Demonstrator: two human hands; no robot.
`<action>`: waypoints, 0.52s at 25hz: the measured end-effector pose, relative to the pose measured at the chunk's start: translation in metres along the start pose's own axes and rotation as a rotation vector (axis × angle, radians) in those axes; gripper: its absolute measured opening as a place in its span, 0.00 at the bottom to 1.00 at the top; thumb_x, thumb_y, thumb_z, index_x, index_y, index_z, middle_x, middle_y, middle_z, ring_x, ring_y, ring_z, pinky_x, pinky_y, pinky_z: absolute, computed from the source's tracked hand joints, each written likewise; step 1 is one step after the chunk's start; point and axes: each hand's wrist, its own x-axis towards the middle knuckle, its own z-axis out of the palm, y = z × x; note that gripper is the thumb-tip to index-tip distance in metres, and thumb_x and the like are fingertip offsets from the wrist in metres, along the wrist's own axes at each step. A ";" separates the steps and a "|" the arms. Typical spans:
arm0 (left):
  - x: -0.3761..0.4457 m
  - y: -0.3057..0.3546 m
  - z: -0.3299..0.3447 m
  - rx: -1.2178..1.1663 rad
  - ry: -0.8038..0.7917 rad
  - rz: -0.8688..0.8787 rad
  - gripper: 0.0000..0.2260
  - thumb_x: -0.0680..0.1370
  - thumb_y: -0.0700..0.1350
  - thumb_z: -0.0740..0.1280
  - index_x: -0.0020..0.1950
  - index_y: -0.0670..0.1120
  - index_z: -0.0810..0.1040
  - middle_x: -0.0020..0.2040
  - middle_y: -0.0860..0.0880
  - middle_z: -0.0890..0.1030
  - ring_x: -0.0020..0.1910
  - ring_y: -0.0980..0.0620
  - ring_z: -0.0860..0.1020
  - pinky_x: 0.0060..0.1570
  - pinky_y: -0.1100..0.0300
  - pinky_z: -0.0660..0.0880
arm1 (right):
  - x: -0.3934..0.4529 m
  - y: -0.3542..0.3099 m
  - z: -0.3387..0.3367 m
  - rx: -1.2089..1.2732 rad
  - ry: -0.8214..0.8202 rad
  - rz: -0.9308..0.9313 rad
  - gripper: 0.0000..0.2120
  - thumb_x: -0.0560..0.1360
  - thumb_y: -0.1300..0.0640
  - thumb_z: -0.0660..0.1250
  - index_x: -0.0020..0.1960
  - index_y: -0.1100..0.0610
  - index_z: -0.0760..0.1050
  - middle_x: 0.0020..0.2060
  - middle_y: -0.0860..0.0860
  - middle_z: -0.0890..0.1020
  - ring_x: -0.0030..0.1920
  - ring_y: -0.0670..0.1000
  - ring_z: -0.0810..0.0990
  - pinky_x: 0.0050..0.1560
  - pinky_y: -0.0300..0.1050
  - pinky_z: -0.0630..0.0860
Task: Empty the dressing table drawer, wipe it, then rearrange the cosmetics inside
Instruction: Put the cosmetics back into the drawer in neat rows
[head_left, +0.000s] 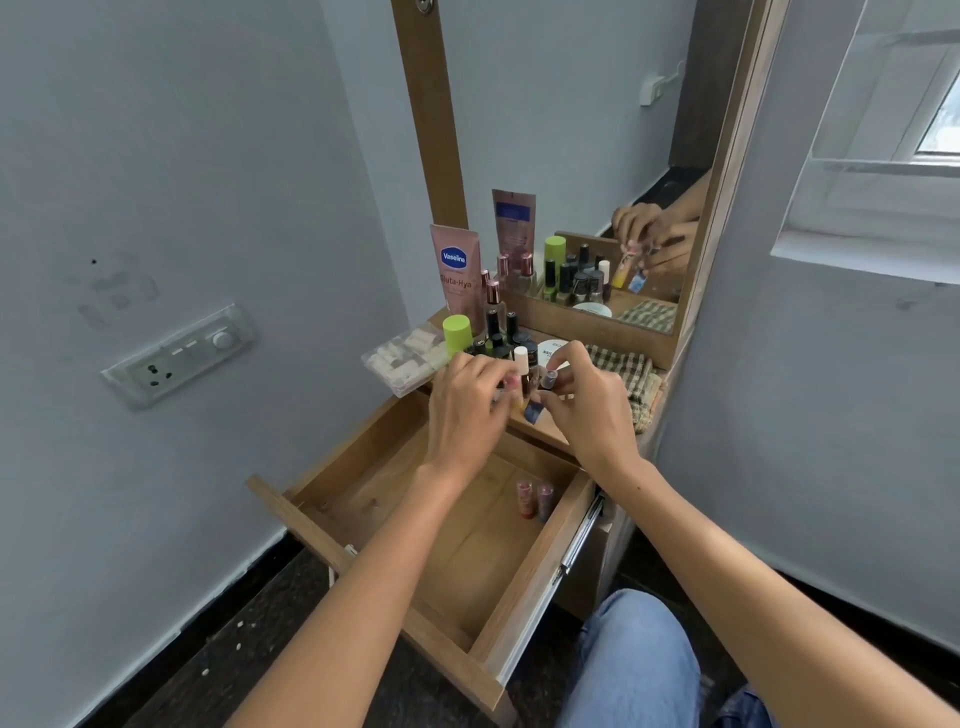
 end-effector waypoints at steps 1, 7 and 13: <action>-0.006 -0.003 -0.006 -0.020 0.011 -0.024 0.09 0.74 0.44 0.71 0.54 0.48 0.80 0.49 0.52 0.82 0.50 0.53 0.75 0.49 0.62 0.65 | -0.003 -0.003 -0.001 0.028 -0.014 -0.002 0.16 0.70 0.60 0.74 0.50 0.53 0.69 0.40 0.51 0.82 0.41 0.52 0.82 0.42 0.54 0.80; -0.037 -0.022 -0.024 -0.013 -0.041 -0.130 0.10 0.71 0.44 0.74 0.51 0.49 0.81 0.48 0.54 0.82 0.49 0.53 0.75 0.47 0.59 0.67 | -0.020 -0.008 0.019 -0.003 -0.202 -0.017 0.15 0.68 0.59 0.75 0.47 0.53 0.69 0.40 0.50 0.81 0.41 0.52 0.81 0.42 0.53 0.80; -0.059 -0.040 -0.008 0.018 -0.248 -0.169 0.08 0.71 0.45 0.74 0.49 0.51 0.81 0.46 0.56 0.83 0.44 0.56 0.70 0.42 0.60 0.61 | -0.029 -0.007 0.038 -0.252 -0.365 -0.018 0.12 0.71 0.61 0.70 0.50 0.56 0.69 0.41 0.56 0.81 0.43 0.58 0.80 0.42 0.53 0.79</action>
